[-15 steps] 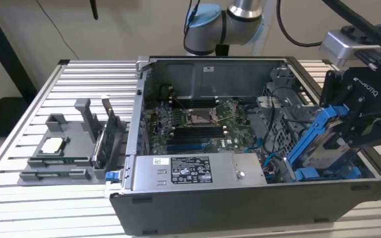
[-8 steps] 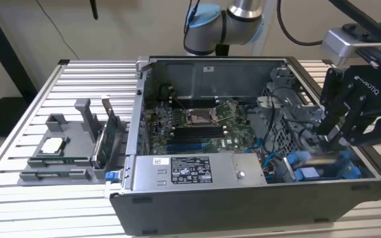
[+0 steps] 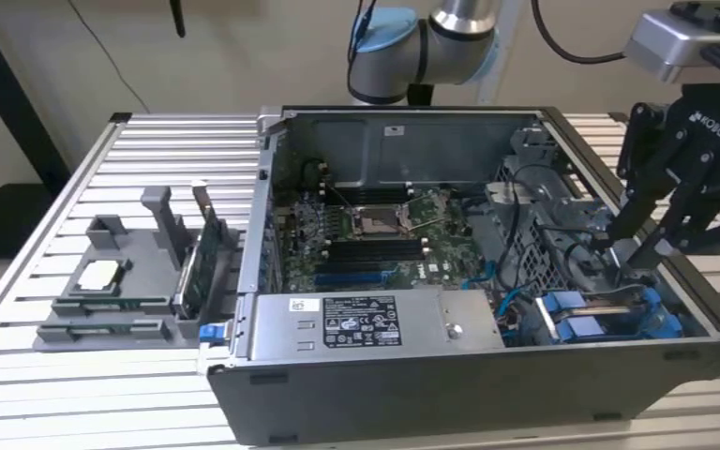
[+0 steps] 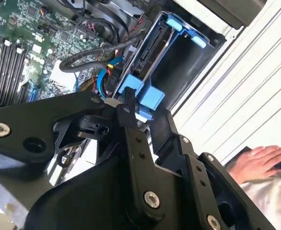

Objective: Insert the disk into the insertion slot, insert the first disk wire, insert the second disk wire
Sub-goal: 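Insert the disk into the insertion slot, then insert the first disk wire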

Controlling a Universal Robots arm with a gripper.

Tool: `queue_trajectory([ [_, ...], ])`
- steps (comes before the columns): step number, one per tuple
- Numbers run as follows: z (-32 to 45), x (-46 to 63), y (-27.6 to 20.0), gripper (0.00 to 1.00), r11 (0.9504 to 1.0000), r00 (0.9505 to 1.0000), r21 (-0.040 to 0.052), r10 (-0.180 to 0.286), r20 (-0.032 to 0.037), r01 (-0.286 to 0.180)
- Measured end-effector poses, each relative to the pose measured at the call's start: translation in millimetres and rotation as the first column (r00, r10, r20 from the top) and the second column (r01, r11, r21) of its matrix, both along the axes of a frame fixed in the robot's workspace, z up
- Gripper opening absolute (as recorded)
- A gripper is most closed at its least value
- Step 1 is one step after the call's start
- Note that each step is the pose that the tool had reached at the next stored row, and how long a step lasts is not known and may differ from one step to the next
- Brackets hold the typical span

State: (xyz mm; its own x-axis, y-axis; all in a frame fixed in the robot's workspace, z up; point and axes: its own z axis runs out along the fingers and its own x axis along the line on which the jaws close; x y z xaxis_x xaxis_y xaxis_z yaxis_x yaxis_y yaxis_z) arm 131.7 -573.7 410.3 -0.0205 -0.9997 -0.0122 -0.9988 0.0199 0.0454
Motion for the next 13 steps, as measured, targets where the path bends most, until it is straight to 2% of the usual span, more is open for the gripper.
queue_trajectory([
  [5, 10.3, 0.0, 0.9, 0.4, 1.0, 1.0, -0.0003, 0.0, -0.0016, 0.0],
  [13, 10.9, 0.1, 1.8, 0.4, 1.0, 1.0, -0.0005, 0.0, -0.0017, 0.0],
])
